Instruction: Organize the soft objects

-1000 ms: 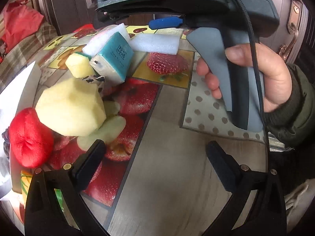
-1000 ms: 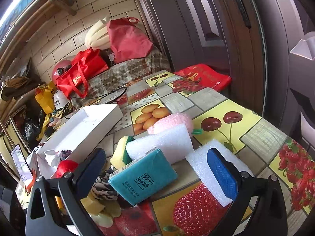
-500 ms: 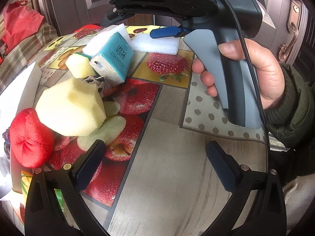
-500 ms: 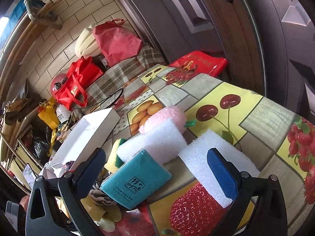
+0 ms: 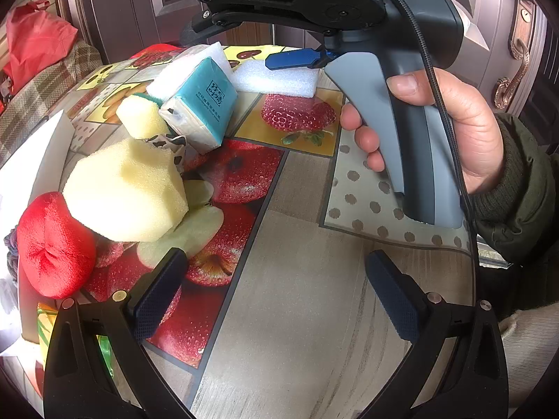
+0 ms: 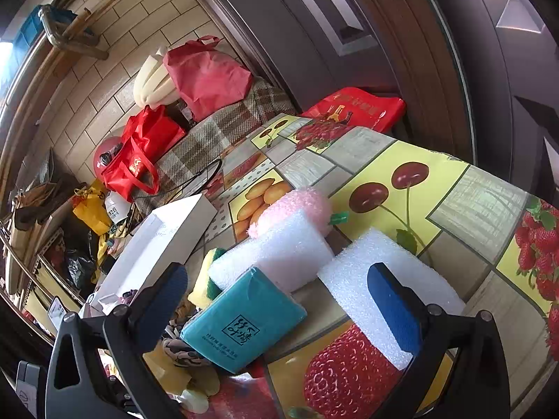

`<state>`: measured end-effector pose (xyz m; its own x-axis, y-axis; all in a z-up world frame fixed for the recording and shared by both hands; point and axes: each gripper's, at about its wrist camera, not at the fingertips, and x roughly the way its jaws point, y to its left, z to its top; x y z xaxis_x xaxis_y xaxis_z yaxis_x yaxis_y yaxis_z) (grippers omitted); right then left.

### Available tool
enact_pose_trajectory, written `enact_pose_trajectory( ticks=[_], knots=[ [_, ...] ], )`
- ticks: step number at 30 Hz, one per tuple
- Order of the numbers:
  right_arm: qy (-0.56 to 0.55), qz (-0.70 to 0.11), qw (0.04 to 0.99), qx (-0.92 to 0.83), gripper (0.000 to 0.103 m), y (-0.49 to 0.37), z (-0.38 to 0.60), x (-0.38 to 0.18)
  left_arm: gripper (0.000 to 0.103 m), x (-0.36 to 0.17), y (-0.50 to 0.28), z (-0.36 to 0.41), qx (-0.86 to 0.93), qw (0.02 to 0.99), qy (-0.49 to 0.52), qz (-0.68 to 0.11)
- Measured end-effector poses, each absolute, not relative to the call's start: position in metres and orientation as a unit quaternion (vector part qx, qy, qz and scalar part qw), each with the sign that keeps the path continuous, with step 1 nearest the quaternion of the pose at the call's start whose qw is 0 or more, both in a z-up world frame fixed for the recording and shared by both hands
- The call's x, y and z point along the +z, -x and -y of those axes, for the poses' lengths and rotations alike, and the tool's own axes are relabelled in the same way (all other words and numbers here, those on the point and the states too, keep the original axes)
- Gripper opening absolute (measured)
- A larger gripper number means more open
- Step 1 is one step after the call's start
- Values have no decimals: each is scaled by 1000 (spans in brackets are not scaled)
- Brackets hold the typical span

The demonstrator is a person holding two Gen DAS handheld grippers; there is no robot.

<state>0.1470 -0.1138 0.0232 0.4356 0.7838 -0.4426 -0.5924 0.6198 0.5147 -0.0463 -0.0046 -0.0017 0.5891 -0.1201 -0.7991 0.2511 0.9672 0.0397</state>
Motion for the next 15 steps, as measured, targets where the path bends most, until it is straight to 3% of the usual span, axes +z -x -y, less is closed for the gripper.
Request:
enact_pose_trajectory(
  ticks=[15],
  knots=[
    [-144,-336,834,413,103,-148,116,23,102,-2,46,5,-104,888,-74,-441]
  ],
)
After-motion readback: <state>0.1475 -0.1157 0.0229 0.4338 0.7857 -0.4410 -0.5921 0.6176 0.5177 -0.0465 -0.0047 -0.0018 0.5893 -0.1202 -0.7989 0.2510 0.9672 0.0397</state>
